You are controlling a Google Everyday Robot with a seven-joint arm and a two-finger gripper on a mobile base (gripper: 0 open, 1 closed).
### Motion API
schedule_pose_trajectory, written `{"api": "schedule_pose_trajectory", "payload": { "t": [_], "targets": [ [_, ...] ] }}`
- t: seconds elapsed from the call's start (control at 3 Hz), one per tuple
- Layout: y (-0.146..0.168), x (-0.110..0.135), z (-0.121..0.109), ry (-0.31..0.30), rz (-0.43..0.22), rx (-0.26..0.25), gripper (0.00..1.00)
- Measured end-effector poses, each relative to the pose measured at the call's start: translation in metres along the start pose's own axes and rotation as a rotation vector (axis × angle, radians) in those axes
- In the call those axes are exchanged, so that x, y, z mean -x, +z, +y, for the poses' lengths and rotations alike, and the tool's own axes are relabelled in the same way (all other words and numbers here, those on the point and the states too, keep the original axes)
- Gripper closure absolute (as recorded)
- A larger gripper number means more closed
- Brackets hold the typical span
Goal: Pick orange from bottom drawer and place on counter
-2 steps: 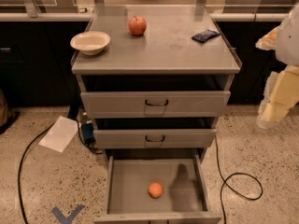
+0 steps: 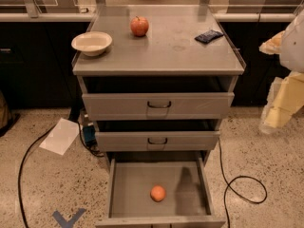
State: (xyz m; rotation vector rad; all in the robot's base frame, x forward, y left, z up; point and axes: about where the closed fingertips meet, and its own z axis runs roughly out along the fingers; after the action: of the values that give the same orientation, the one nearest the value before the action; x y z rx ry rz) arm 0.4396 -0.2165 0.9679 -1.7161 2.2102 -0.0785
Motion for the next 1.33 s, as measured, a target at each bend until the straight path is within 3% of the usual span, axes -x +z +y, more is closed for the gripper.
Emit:
{"api": "schedule_pose_trajectory", "payload": {
  "t": [0.33,0.67,1.33],
  "targets": [
    [0.034,-0.006,0.009,0.008,-0.036,0.017,0.0],
    [0.088,-0.011,0.024,0.012,-0.061,0.046,0.0],
    [0.22,-0.033,0.054,0.021,-0.058,0.092,0.0]
  ]
}}
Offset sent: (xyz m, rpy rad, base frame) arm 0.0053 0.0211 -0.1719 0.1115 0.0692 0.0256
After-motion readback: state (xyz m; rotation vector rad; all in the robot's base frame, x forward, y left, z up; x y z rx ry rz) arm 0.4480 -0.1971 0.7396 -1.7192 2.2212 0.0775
